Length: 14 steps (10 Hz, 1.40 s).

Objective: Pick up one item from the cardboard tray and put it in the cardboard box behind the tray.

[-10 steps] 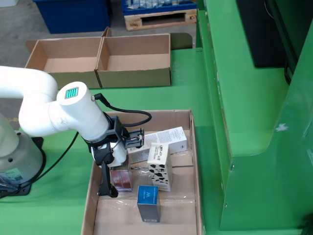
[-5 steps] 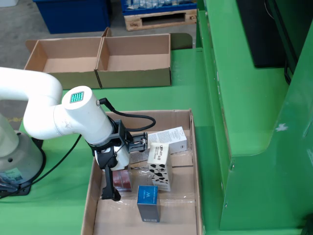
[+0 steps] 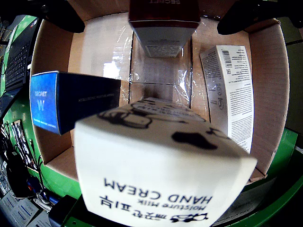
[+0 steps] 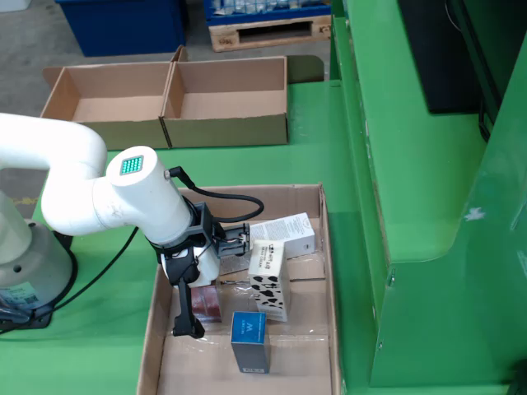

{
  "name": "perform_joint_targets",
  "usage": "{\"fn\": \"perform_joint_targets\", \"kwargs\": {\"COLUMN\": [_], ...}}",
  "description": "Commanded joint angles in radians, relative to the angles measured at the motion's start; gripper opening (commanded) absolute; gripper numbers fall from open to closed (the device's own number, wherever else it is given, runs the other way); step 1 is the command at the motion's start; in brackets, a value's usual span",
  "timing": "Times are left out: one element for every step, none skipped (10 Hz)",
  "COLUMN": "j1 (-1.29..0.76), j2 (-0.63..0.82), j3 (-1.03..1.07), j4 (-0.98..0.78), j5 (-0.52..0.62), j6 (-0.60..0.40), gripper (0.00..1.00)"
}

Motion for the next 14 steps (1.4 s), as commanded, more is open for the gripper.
{"fn": "perform_joint_targets", "kwargs": {"j1": [-0.008,-0.008,-0.008,-0.008,-0.008,-0.008,-0.008,-0.008,-0.008,-0.008,-0.008,-0.008,-0.008,-0.008], "j2": [0.020,0.020,0.020,0.020,0.020,0.020,0.020,0.020,0.020,0.020,0.020,0.020,0.020,0.020], "j3": [0.033,0.033,0.033,0.033,0.033,0.033,0.033,0.033,0.033,0.033,0.033,0.033,0.033,0.033], "j4": [0.013,0.013,0.013,0.013,0.013,0.013,0.013,0.013,0.013,0.013,0.013,0.013,0.013,0.013], "j5": [0.004,0.004,0.004,0.004,0.004,0.004,0.004,0.004,0.004,0.004,0.004,0.004,0.004,0.004], "j6": [-0.005,-0.005,-0.005,-0.005,-0.005,-0.005,-0.005,-0.005,-0.005,-0.005,-0.005,-0.005,-0.005,-0.005], "gripper": [1.00,1.00,1.00,1.00,0.90,0.80,0.70,0.60,0.50,0.40,0.30,0.20,0.10,0.00]}}
